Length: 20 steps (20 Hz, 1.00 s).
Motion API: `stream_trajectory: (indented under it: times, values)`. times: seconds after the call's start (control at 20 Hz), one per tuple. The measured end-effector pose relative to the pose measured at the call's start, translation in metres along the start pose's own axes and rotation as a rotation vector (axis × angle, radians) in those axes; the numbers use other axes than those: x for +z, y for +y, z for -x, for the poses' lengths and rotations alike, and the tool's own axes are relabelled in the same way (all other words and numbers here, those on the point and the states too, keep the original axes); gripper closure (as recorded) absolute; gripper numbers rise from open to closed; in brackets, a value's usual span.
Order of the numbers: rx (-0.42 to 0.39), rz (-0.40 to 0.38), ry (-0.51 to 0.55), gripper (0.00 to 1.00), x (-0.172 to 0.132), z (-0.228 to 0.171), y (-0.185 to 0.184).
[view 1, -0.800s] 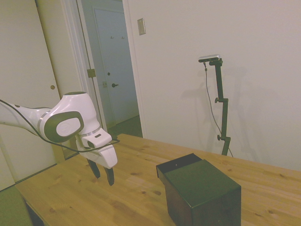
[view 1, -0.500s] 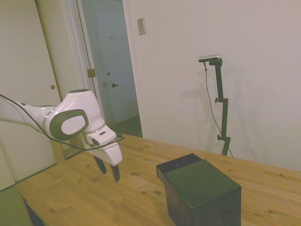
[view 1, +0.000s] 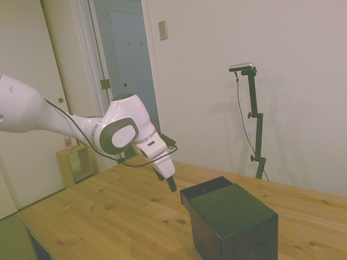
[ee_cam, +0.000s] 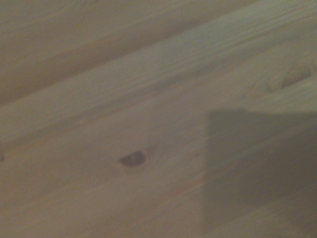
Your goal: Close the top drawer
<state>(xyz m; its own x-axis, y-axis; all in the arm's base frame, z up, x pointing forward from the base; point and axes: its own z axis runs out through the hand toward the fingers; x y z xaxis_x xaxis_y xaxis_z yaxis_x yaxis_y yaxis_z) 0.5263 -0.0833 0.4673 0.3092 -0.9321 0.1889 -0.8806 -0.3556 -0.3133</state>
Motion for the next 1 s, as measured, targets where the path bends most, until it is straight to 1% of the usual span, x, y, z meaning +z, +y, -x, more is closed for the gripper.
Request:
stream_trajectory:
  times: [0.25,0.4,0.45,0.6,1.0]
  values:
    - [0.084,-0.049,0.052,0.00,-0.007,-0.028,-0.010]
    - [0.109,-0.044,0.066,0.00,-0.001,-0.040,-0.010]
    - [0.113,-0.041,0.068,1.00,0.002,-0.042,-0.009]
    - [0.122,-0.033,0.066,1.00,0.009,-0.045,-0.009]
    - [0.146,-0.027,0.075,1.00,0.007,-0.047,-0.009]
